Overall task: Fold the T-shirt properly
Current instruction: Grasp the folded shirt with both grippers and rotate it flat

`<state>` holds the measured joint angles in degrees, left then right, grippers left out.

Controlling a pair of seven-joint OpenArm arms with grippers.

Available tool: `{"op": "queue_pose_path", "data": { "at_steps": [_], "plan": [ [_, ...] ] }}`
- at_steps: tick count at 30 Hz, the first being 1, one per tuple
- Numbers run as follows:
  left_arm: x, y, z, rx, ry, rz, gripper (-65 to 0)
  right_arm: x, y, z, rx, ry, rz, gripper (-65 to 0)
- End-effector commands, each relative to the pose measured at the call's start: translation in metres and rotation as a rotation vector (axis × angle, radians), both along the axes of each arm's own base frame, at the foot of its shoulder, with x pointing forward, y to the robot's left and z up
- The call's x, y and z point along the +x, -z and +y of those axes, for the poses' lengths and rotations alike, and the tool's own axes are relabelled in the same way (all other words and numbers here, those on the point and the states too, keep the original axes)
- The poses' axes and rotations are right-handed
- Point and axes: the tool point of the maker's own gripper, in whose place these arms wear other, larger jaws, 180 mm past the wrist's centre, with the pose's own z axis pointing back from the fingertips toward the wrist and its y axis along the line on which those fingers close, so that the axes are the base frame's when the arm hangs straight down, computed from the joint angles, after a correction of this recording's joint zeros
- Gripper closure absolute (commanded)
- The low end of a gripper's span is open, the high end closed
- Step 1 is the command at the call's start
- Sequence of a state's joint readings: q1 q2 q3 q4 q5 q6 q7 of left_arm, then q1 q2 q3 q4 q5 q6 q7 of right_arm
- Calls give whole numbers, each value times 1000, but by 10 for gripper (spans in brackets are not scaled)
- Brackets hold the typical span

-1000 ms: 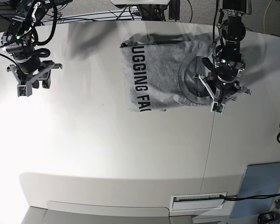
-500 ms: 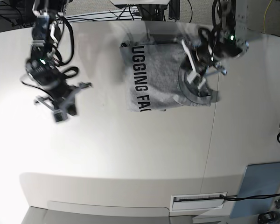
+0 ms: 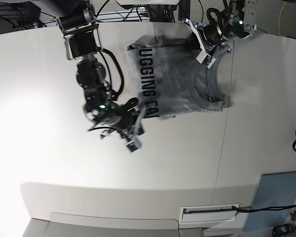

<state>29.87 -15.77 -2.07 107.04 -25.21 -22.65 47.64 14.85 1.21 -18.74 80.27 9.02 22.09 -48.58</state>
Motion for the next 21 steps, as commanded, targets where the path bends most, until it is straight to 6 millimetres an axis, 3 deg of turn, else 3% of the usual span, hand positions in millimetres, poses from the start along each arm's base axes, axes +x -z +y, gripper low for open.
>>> {"op": "queue_pose_path", "data": {
  "at_steps": [1, 5, 10, 15, 21],
  "plan": [
    [-7, 11, 8, 45, 6, 39, 0, 12, -16, 8, 17, -17, -51, 0],
    [-12, 39, 27, 131, -6, 91, 0, -1, 2, 11, -86, -66, 10, 0],
    [3, 64, 67, 324, -65, 62, 0, -9, 12, -12, -164, -48, 75, 0],
    [39, 69, 87, 417, -79, -20, 0, -22, 8, -37, -207, -37, 44, 0],
    [101, 54, 91, 415, -110, -133, 0, -71, 19, -40, -174, -56, 89, 0]
  ]
}}
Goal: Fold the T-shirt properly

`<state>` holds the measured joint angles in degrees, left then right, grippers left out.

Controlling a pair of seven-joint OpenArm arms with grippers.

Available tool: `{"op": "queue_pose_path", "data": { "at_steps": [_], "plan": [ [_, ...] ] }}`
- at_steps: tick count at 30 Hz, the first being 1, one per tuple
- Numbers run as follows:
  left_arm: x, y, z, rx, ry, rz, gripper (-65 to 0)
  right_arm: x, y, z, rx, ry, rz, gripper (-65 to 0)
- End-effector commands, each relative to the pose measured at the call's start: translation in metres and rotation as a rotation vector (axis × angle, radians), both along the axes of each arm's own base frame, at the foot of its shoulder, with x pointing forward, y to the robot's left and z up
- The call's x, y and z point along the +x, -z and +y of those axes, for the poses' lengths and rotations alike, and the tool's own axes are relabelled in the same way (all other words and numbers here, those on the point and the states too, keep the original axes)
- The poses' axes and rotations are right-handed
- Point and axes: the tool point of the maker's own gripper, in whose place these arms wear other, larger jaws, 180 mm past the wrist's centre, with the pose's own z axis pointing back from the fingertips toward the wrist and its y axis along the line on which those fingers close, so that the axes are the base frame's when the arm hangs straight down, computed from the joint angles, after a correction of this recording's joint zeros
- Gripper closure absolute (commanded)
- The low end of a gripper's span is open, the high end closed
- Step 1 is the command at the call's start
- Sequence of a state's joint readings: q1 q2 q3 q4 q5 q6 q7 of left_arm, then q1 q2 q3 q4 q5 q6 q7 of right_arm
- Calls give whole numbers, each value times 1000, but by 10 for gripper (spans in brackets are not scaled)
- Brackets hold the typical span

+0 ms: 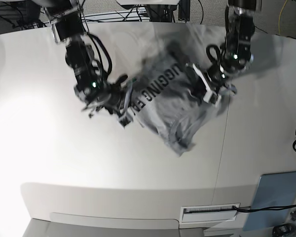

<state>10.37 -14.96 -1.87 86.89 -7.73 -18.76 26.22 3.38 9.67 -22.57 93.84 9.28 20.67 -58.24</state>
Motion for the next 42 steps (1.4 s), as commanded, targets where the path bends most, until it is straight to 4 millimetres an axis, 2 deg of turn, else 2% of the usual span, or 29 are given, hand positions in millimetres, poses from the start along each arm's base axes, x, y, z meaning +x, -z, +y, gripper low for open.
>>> {"op": "queue_pose_path", "data": {
  "at_steps": [1, 7, 14, 17, 20, 23, 26, 31, 34, 36, 39, 42],
  "plan": [
    [-26, 36, 44, 223, -45, 190, 0, -1, -10, 7, 28, -13, -29, 0],
    [24, 1, 28, 116, -43, 80, 0, -44, -18, 29, 126, -38, -22, 0],
    [62, -32, 18, 23, -61, 0, 0, -69, -32, 37, 176, -26, -29, 0],
    [66, -47, 19, -12, -108, -23, 0, -66, -51, 21, 198, 68, -89, 0],
    [59, -72, 27, -45, -158, -84, 0, -63, -69, -20, 178, 205, -147, 0],
    [37, -94, 34, -54, -168, -125, 0, -71, -83, -72, 135, 346, -186, 0],
    [6, -107, 46, -50, -201, -125, 0, -90, -96, -120, 90, 475, -205, 0],
    [-67, -102, 67, -73, -270, -15, 0, -149, -100, -175, -1, 627, -108, 0],
    [-118, -83, 83, -45, -310, 96, 0, -194, -91, -198, -69, 688, -2, 0],
    [-152, -75, 87, -33, -305, 150, 0, -227, -86, -208, -121, 707, 81, 0],
    [-201, -61, 87, -34, -313, 239, 0, -271, -77, -210, -169, 704, 211, 0],
    [-251, -37, 86, -48, -290, 374, 0, -310, -61, -213, -192, 717, 333, 0]
  ]
}}
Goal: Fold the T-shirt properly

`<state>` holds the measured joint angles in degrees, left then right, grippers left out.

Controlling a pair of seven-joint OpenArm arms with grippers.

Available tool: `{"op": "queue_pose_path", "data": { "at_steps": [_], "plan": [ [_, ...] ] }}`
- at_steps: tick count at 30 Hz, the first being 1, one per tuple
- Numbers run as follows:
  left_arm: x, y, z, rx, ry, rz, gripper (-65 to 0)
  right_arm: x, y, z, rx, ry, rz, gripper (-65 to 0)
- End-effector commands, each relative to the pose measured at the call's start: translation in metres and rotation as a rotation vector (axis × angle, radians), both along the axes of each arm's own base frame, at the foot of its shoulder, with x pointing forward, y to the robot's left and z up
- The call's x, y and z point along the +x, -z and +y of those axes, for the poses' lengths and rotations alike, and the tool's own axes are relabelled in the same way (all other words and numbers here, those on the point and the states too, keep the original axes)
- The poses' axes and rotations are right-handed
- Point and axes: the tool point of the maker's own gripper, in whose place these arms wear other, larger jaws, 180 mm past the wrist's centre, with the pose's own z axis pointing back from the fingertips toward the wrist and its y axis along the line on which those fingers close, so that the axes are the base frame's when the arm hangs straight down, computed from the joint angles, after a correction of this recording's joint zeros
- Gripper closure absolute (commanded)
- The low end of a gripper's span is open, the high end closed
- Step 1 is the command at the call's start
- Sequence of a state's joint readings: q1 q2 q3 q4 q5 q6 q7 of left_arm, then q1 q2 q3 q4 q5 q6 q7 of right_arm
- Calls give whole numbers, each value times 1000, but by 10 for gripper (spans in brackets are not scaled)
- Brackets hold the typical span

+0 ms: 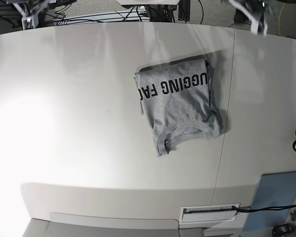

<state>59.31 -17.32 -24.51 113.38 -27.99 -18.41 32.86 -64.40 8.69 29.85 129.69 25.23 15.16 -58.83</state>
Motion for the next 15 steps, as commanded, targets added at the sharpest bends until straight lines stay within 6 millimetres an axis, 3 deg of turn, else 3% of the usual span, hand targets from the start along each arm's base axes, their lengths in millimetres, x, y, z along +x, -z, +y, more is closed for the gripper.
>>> {"op": "queue_pose_path", "data": {
  "at_steps": [1, 5, 9, 15],
  "plan": [
    [-15, 5, 0, -21, 0, 33, 0, -13, 5, -5, -9, -4, 41, 0],
    [-72, 49, -4, -107, -42, 195, 0, -55, 49, -21, 4, 27, 160, 0],
    [-116, 92, -10, -191, -131, 334, 0, -90, 99, -36, 29, 89, 274, 0],
    [-141, 148, -23, -277, -228, 404, 0, -114, 173, -40, 128, 169, 347, 0]
  ]
}}
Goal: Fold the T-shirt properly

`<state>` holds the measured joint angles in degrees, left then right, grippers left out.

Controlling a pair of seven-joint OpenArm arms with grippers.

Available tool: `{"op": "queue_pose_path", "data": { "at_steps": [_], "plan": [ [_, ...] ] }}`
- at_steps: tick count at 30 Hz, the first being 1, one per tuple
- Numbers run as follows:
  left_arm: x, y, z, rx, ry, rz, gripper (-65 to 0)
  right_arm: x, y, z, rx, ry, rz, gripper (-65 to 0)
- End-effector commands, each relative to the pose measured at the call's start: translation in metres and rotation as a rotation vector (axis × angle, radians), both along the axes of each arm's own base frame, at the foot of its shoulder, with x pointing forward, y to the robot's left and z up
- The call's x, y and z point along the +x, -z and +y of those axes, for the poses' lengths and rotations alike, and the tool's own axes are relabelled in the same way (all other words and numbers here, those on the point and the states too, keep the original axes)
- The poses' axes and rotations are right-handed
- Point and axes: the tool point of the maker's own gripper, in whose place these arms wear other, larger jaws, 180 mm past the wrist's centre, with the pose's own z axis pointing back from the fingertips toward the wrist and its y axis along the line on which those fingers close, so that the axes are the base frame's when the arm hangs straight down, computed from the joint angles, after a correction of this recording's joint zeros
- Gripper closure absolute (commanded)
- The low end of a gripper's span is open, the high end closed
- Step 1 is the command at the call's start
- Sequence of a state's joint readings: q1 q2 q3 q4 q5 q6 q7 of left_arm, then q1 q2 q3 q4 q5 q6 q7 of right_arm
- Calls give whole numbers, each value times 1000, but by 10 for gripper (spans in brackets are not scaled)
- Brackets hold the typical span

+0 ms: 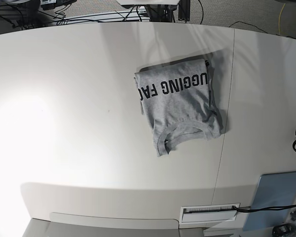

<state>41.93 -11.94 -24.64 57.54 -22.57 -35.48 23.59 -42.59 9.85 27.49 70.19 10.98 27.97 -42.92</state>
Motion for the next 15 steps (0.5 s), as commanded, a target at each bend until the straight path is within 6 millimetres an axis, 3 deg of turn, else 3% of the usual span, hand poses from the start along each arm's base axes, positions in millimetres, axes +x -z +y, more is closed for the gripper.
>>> {"op": "queue_pose_path", "data": {
  "at_steps": [1, 3, 6, 9, 15],
  "plan": [
    [-9, 4, 3, 9, -1, 15, 0, -5, 4, -7, 3, 10, 11, 0],
    [-7, 18, 2, 17, -8, 17, -86, -1, 23, -2, 40, 58, -11, 0],
    [11, 33, -1, 18, -26, -1, -196, 22, 46, 6, 76, 129, -119, 0],
    [30, 46, -8, 15, -50, 20, -200, 49, 62, 16, 101, 189, -222, 0],
    [42, 61, -30, 8, -45, 95, -200, 89, 77, 30, 150, 235, -270, 0]
  ]
}}
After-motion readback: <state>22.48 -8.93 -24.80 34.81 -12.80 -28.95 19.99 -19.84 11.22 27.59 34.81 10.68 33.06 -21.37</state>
